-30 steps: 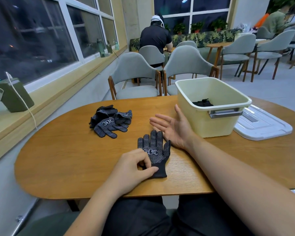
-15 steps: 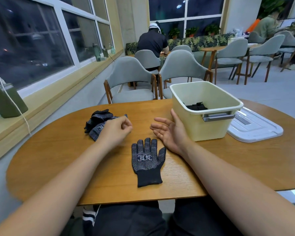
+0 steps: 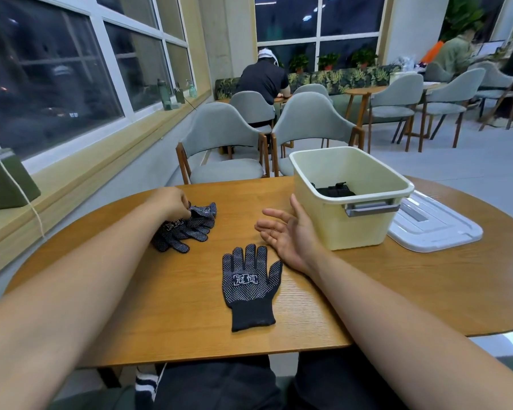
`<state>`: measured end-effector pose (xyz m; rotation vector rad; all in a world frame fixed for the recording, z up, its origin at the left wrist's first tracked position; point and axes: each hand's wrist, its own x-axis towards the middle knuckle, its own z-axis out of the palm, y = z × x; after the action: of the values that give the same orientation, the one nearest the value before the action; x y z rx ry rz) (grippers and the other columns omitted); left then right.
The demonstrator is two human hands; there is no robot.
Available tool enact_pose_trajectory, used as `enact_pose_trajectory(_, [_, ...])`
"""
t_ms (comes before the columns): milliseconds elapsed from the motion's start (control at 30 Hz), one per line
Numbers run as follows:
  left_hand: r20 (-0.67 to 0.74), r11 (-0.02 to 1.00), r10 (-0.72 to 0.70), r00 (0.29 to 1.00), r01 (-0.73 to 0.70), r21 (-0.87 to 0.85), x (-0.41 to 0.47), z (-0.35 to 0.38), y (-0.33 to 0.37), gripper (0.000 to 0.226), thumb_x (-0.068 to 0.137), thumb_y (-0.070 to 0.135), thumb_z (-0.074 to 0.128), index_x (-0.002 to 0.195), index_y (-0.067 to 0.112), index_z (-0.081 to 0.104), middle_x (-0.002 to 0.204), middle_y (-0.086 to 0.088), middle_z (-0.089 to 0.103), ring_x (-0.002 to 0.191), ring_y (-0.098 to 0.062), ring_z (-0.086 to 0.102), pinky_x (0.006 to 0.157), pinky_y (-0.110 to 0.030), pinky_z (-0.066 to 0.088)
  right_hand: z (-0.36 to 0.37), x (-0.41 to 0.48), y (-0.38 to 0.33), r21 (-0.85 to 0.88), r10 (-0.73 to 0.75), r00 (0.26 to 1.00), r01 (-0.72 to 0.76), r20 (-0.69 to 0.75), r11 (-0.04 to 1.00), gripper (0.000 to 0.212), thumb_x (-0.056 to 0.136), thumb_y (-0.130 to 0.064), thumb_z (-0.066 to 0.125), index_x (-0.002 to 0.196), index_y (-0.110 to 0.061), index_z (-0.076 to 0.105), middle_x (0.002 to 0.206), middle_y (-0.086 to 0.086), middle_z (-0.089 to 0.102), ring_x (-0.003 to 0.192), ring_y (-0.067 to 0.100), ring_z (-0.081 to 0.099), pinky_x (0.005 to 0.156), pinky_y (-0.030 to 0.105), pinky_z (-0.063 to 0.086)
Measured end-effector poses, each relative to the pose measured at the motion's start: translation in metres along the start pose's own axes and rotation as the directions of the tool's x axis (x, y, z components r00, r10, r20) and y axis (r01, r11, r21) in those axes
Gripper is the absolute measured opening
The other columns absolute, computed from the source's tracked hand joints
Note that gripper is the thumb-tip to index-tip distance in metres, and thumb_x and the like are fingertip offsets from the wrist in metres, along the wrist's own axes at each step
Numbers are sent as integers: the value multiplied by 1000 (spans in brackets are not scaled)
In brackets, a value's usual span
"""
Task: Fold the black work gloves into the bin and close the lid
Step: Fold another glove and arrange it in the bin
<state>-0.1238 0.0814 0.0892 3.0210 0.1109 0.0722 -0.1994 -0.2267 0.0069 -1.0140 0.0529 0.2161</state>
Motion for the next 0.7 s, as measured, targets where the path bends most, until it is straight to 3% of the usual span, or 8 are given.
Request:
enact_pose_trajectory(133, [-26, 999, -4, 1000, 5, 41, 3, 10, 3, 25, 90, 42, 83, 91, 21, 71, 97, -1, 70, 94, -24, 66, 74, -36, 55, 0, -1, -1, -3, -2, 1000, 2, -4, 1000, 84, 100, -76, 49, 137, -3, 67, 112, 23, 76, 114, 35, 74, 98, 39, 56])
enact_pose_trajectory(267, [-136, 995, -50, 989, 62, 82, 1, 23, 4, 20, 98, 36, 72, 91, 17, 71, 93, -5, 68, 86, -27, 66, 69, -35, 57, 2, -1, -1, -7, 0, 1000, 0, -4, 1000, 85, 100, -76, 48, 138, -2, 66, 110, 23, 76, 112, 34, 74, 96, 38, 56])
enact_pose_trajectory(433, [-284, 992, -104, 953, 79, -100, 1, 20, 14, 14, 102, 26, 59, 100, 20, 73, 99, -6, 68, 88, -30, 64, 66, -36, 51, 2, -1, -1, -5, 1, 1000, -1, -2, 1000, 85, 101, -75, 46, 137, -1, 66, 108, 23, 76, 110, 34, 74, 97, 39, 54])
enact_pose_trajectory(533, [-390, 988, -89, 917, 30, -155, 1, 8, 24, 21, 101, 19, 52, 103, 23, 72, 97, -9, 71, 86, -33, 60, 67, -37, 45, 2, -1, -1, -1, 4, 1000, -4, 6, 1000, 84, 102, -75, 47, 137, -1, 66, 106, 22, 76, 107, 34, 74, 95, 39, 54])
enact_pose_trajectory(700, [-501, 976, -23, 865, -89, -199, -7, -17, 37, 32, 102, 24, 47, 116, 35, 73, 98, -6, 76, 90, -36, 67, 68, -38, 51, 2, -2, -1, -5, 3, 1000, -3, 18, 1000, 84, 101, -75, 48, 136, -1, 66, 106, 22, 76, 108, 34, 74, 95, 39, 54])
